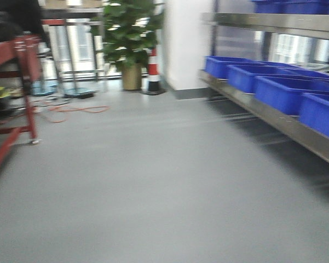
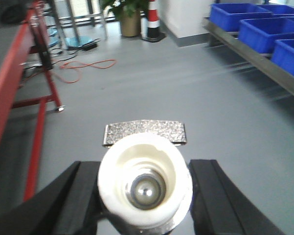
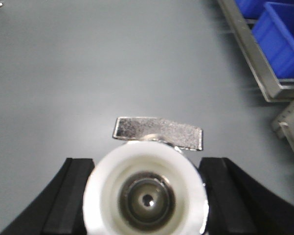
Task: Place valve from conveyor to right shelf box
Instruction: 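Turn and drive up to the steel shelf with blue bins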
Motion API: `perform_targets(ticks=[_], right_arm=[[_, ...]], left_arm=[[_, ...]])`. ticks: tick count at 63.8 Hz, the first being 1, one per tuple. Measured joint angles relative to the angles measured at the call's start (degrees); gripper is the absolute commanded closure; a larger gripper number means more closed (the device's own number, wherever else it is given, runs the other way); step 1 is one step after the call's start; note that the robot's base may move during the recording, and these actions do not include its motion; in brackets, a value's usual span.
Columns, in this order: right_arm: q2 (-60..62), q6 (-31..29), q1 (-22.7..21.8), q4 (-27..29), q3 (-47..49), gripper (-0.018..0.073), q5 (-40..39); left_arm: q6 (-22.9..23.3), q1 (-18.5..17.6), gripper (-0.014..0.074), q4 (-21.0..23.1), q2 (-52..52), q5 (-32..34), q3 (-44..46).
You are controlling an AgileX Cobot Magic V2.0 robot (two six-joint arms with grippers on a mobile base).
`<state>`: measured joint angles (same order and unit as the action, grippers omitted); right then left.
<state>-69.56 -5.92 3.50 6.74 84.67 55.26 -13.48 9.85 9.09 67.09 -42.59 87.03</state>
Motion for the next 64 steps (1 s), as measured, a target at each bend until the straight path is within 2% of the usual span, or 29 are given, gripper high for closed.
perform_targets(ticks=[64], right_arm=[[0.0,0.0,0.0,0.0,0.0,0.0713,0.0]], left_arm=[[0.0,0.0,0.0708,0.0,0.0,0.0,0.0]])
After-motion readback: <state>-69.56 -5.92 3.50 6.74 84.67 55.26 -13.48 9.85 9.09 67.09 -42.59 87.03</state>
